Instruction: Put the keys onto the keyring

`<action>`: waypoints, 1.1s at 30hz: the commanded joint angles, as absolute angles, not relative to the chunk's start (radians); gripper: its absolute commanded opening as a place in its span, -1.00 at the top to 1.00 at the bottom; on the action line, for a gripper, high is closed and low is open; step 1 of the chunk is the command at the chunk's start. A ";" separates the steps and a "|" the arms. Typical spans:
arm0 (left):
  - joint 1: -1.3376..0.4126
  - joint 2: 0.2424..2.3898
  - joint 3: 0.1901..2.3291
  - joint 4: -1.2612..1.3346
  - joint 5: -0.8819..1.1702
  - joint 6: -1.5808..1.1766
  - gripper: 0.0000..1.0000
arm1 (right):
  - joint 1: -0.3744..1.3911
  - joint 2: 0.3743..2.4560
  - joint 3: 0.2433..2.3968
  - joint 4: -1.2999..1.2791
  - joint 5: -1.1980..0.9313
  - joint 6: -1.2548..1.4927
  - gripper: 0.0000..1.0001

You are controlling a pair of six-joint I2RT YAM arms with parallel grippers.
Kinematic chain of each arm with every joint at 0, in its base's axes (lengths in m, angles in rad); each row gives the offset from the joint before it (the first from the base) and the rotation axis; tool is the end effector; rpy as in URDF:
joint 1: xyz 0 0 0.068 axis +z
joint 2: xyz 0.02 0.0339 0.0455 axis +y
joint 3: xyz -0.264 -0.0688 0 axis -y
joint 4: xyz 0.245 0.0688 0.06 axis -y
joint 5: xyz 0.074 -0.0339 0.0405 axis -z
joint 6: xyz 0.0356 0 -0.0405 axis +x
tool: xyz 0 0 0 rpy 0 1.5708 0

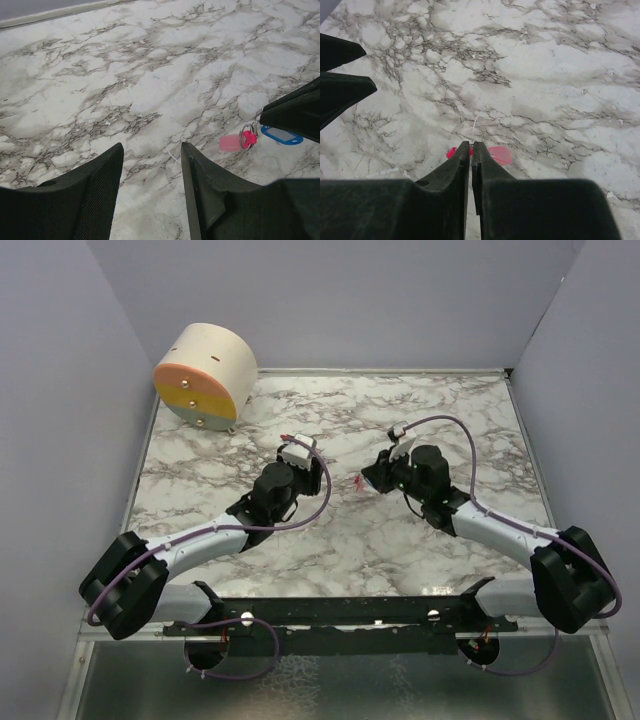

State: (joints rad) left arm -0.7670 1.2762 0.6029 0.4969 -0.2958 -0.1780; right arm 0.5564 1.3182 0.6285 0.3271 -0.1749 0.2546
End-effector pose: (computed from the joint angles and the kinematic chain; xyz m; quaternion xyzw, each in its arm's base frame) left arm 0.2078 -0.1859 0.2413 0.1296 0.7531 -0.1884 0.6169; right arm 0.2372 0.1548 0.2208 -0.1723 0.8031 0.2893 0.4916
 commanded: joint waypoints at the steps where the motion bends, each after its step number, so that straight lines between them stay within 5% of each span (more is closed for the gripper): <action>1: -0.762 1.243 0.594 0.528 -0.282 -0.193 -0.04 | 0.561 1.252 0.606 0.234 -0.075 0.274 0.77; 8: -0.762 1.224 0.586 0.528 -0.282 -0.195 -0.04 | 0.561 1.207 0.604 0.174 -0.058 0.296 0.66; 14: -0.762 1.216 0.583 0.528 -0.281 -0.198 -0.04 | 0.561 1.232 0.631 0.133 -0.082 0.308 0.23; 33: -0.762 1.240 0.594 0.526 -0.276 -0.214 -0.04 | 0.561 1.494 0.734 -0.082 -0.164 0.459 0.04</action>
